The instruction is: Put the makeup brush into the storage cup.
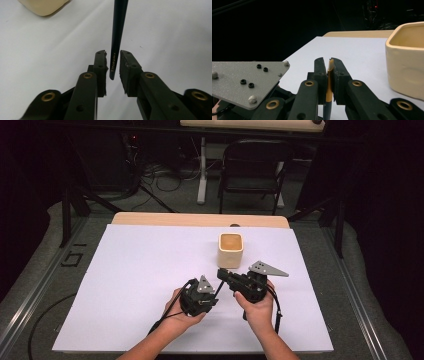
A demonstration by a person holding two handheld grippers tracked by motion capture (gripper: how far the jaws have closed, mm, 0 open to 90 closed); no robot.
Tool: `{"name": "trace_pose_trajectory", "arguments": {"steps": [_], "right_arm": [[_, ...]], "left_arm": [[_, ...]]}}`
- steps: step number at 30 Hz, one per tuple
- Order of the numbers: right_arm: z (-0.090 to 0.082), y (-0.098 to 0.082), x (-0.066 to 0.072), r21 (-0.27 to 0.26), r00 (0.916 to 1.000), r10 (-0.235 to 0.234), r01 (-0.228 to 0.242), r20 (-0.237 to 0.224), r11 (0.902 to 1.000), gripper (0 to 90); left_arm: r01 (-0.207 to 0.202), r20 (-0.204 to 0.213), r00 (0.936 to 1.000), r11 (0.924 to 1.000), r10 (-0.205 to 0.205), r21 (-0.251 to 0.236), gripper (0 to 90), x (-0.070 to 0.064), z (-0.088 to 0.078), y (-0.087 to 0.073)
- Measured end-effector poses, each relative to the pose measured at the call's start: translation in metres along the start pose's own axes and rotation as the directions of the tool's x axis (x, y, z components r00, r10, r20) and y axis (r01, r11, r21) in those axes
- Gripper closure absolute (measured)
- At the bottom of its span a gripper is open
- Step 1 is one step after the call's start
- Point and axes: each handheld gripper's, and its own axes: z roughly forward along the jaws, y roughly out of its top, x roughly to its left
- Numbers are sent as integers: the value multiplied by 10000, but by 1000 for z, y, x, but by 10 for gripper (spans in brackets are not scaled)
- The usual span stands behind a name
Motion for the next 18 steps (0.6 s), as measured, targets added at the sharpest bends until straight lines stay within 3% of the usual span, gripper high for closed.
{"name": "trace_pose_trajectory", "arguments": {"steps": [12,18], "right_arm": [[-2,1,1,7,9987,-432,432,285,9991,838],[-2,1,1,6,9983,-482,482,328,9988,838]], "left_arm": [[360,29,9993,9988,-359,-324,527,8,-4,-3],[429,-160,9989,9981,-436,-448,466,12,-6,-6]]}}
